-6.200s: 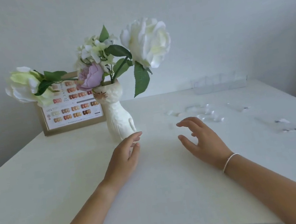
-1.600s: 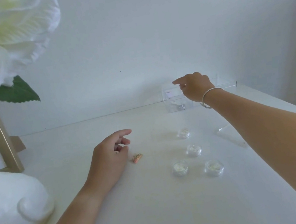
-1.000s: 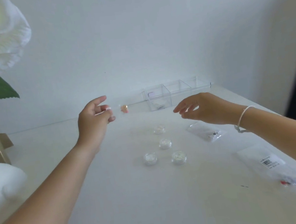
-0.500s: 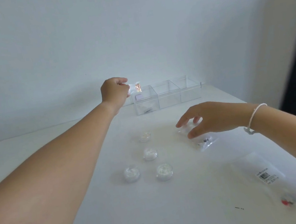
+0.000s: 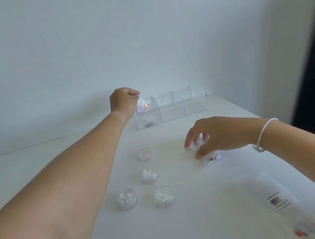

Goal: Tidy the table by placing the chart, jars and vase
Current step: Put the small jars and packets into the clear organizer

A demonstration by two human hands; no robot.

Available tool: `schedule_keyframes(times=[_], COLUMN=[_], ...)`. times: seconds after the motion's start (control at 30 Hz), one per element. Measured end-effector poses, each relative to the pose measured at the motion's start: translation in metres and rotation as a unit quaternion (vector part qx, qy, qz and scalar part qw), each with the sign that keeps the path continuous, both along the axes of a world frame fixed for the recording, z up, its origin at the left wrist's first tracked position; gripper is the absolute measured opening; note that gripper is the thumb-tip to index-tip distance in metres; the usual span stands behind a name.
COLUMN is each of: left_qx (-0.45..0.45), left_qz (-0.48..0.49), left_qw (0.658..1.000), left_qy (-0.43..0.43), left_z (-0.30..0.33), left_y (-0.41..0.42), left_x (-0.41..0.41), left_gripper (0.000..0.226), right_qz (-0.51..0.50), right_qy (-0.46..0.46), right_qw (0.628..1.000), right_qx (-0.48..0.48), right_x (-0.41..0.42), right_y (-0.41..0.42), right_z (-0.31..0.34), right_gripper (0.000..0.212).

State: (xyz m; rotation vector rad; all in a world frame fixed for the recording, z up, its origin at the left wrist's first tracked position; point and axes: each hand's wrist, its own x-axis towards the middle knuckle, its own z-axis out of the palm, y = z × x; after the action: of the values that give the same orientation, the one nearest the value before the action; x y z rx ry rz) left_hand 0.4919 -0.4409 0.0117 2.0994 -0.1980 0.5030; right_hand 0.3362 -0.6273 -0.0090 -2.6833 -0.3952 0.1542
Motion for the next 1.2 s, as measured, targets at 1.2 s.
schedule_keyframes(times=[1.2], left_qx=[0.264], left_qz=[-0.295], left_qw=[0.912], left_qy=[0.104], left_z=[-0.042], left_y=[-0.066], left_x=[-0.229], left_gripper=[0.051], right_qz=[-0.140], right_qy=[-0.104], right_qw=[0.944], right_qx=[0.281], right_x=[-0.006], right_y=[-0.054], right_z=[0.006], right_gripper=[0.027])
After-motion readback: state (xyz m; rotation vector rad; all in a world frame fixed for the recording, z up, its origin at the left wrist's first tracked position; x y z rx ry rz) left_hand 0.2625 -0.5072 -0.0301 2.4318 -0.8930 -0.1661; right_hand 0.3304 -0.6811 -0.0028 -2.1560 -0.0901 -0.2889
